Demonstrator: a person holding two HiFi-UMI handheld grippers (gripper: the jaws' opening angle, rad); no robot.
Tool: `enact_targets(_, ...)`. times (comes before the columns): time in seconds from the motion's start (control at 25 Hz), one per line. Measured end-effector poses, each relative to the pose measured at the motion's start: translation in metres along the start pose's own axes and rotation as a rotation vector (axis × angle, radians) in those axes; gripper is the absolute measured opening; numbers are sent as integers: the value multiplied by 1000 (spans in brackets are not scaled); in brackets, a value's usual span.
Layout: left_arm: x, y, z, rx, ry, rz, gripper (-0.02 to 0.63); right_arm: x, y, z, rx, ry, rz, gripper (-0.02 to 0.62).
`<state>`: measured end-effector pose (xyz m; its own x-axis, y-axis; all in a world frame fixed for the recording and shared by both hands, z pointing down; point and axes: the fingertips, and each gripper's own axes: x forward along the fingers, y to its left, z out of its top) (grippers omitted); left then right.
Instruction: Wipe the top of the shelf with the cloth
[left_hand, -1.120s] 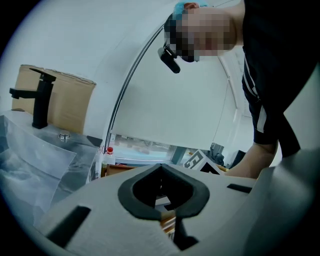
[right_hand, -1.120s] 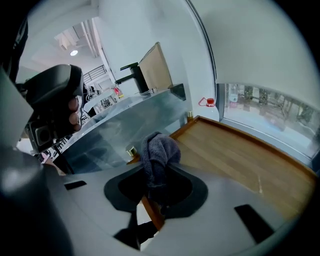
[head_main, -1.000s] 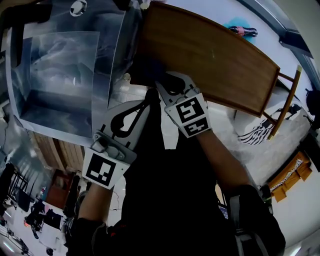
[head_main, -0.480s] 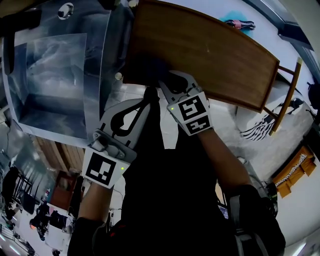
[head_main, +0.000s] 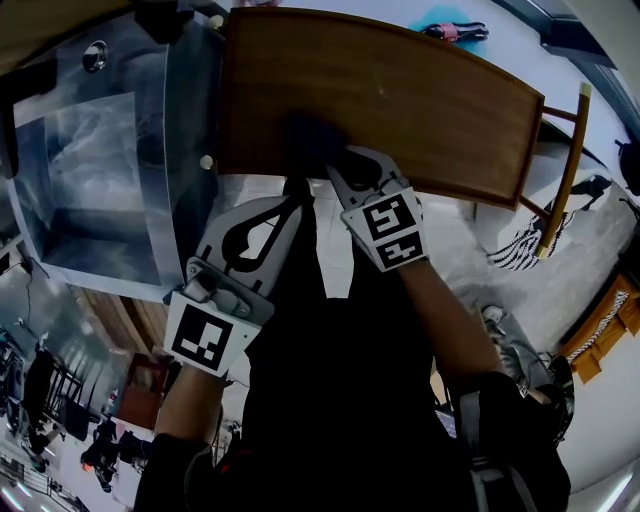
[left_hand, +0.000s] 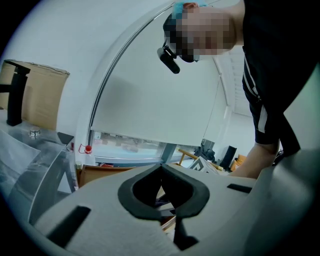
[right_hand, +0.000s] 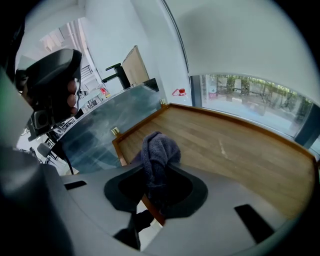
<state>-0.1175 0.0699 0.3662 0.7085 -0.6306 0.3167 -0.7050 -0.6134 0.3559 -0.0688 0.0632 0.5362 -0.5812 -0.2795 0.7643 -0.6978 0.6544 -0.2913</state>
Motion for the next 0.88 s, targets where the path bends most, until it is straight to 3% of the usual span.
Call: enact_targets(0.88, 87, -81, 5, 65, 60, -166, 18, -78, -94, -59, 137, -30, -137, 83)
